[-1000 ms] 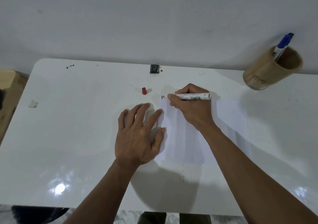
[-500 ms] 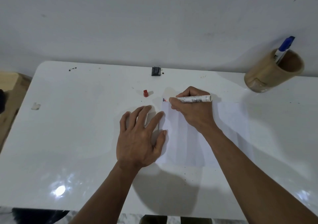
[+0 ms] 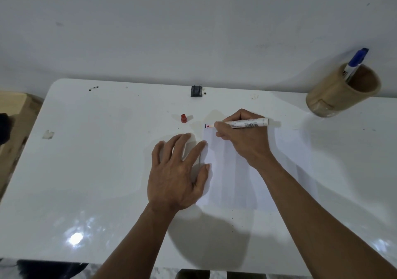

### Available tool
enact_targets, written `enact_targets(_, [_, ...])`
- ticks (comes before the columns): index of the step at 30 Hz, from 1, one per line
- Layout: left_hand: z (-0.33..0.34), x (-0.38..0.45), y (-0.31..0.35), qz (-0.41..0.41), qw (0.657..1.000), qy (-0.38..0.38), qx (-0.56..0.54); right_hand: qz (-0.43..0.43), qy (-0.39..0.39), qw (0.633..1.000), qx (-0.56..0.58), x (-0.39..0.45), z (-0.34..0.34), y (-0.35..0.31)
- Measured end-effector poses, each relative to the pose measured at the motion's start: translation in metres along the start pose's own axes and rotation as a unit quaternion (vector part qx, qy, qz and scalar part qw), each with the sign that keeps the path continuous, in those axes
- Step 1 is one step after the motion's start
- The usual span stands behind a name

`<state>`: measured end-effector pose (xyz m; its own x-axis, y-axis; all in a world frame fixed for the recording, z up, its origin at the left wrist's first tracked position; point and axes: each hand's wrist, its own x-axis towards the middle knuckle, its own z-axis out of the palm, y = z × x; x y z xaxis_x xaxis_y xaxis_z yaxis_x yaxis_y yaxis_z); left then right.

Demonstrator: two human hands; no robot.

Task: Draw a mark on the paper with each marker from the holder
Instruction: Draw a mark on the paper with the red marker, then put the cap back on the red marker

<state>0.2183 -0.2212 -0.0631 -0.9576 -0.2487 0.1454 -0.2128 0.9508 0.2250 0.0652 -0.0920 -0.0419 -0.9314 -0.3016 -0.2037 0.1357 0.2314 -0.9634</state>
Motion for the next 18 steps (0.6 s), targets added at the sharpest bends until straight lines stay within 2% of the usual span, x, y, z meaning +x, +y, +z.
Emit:
enact_targets(4, [-0.001,-0.002,0.0,-0.004,1.0,-0.002,-0.01,0.041,0.019,0.993,0.11,-0.002,-0.008,-0.011])
enact_targets(10, [-0.013,-0.002,0.002,-0.023,0.998,-0.032,-0.057,0.033,0.005,0.984,0.173,-0.031,-0.019,-0.037])
enact_targets(14, [-0.02,0.002,0.005,-0.099,0.981,-0.036,-0.163,0.054,-0.001,0.979,0.197,-0.052,-0.027,-0.051])
enact_targets(18, [-0.037,0.032,0.01,-0.223,0.952,-0.018,-0.21,0.086,0.014,0.972,0.22,-0.07,-0.038,-0.068])
